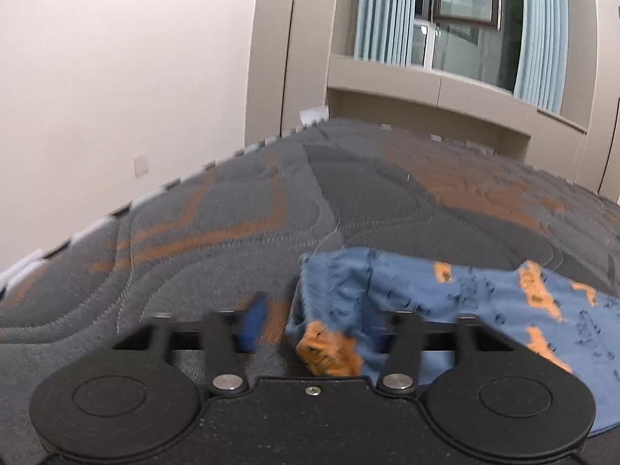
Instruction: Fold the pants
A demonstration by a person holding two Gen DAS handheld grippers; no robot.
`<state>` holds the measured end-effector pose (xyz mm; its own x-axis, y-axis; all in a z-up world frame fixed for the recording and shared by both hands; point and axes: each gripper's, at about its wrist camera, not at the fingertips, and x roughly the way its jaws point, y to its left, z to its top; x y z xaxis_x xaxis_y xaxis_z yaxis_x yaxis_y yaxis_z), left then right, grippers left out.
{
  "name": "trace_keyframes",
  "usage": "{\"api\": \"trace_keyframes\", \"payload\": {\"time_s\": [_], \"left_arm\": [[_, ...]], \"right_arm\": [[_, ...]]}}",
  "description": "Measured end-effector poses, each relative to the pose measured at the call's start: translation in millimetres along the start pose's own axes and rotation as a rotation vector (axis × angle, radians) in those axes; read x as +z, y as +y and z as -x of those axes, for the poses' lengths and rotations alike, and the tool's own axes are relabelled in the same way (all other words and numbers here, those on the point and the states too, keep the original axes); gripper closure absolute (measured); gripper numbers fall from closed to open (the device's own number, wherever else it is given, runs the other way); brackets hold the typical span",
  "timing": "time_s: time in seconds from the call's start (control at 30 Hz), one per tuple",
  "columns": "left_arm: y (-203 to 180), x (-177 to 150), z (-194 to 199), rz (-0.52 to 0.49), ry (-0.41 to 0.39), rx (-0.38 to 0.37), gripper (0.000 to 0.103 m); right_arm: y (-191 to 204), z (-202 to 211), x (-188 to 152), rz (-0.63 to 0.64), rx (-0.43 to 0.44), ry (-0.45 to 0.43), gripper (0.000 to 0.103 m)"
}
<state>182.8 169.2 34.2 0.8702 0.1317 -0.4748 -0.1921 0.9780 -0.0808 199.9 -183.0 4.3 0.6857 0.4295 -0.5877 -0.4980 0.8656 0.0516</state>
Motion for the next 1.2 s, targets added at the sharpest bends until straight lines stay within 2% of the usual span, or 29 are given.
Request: {"api": "trace_keyframes", "payload": {"time_s": [0.03,0.1,0.2,0.27,0.37,0.43,0.53,0.63,0.77,0.87,1.0,1.13,1.2], "left_arm": [[-6,3,5,-0.008,-0.027,0.002,0.022],[-25,6,11,-0.056,-0.063,-0.019,0.018],[-57,8,3,-0.128,-0.048,-0.081,0.014],[-80,7,-8,-0.173,-0.029,-0.101,0.006],[-102,1,-26,-0.220,-0.005,-0.090,0.005],[-108,-4,-37,-0.244,0.023,-0.077,0.004],[-103,-4,-53,-0.216,0.096,-0.064,0.003],[-92,-4,-64,-0.168,0.142,-0.038,0.001],[-84,-4,-70,-0.141,0.163,-0.042,0.001],[-86,-4,-71,-0.148,0.168,-0.037,0.001],[-84,-4,-72,-0.140,0.170,-0.041,0.001],[-85,-1,-70,-0.140,0.168,-0.044,0.001],[-87,1,-62,-0.123,0.160,-0.032,0.001]], "right_arm": [[-1,1,1,-0.008,0.007,-0.005,0.000],[-5,3,7,-0.014,0.027,-0.017,0.000],[-5,-4,28,0.039,-0.031,-0.038,0.000],[-7,-17,46,0.075,-0.065,-0.037,0.000],[-15,-46,73,0.092,-0.110,-0.049,0.000],[-16,-65,86,0.118,-0.101,-0.062,0.000],[-14,-92,101,0.130,-0.028,-0.057,0.000],[-3,-119,106,0.168,0.030,-0.014,0.000],[13,-147,102,0.242,-0.022,0.048,0.000],[3,-151,105,0.191,-0.090,0.034,0.000],[-24,-146,106,0.083,-0.104,0.028,0.000],[-29,-112,97,0.145,-0.218,-0.008,0.000],[-30,-87,80,0.172,-0.209,-0.012,0.000]]}}
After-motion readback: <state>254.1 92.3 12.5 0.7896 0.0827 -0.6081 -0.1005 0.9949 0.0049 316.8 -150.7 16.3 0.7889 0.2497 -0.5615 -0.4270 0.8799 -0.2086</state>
